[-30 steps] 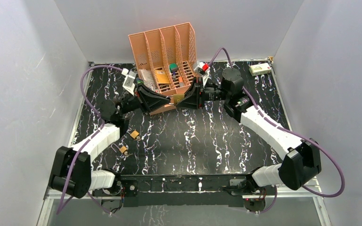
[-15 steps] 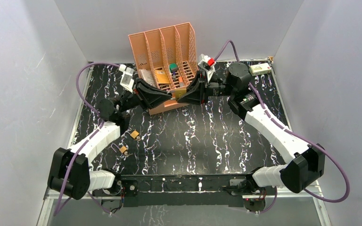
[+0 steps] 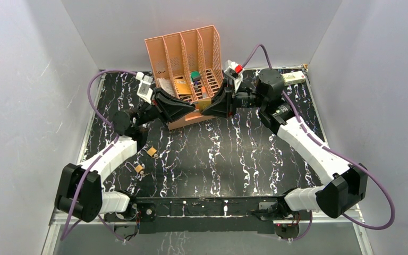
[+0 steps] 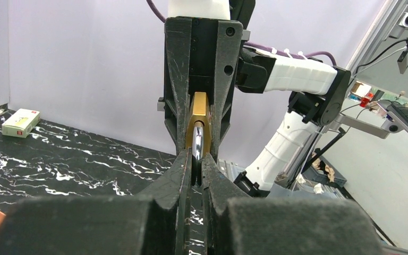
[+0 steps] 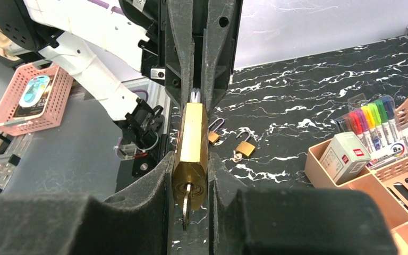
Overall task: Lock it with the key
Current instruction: Lock the lock.
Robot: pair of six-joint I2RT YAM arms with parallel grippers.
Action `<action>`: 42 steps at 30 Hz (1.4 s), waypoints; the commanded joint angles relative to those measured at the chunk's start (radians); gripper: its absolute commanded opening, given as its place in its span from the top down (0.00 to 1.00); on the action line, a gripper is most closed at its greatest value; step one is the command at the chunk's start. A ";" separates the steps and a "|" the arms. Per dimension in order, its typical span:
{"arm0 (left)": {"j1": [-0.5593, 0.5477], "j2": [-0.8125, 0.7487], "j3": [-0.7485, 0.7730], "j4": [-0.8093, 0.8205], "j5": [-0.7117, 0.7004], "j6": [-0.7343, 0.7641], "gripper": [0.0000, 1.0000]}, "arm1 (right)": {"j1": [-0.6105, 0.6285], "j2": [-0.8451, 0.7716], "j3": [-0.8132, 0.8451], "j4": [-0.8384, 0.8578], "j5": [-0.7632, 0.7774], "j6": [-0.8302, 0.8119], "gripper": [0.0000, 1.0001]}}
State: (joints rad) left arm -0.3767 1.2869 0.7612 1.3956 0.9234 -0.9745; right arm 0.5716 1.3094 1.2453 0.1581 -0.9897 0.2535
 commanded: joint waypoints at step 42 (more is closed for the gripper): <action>-0.076 0.027 -0.040 -0.101 0.004 0.180 1.00 | 0.036 -0.110 -0.022 0.136 -0.022 -0.045 1.00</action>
State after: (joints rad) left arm -0.4267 1.2972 0.7441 1.3586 0.9241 -0.8742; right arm 0.5652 1.2182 1.1442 0.1467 -0.9260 0.2062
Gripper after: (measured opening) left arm 0.042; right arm 0.289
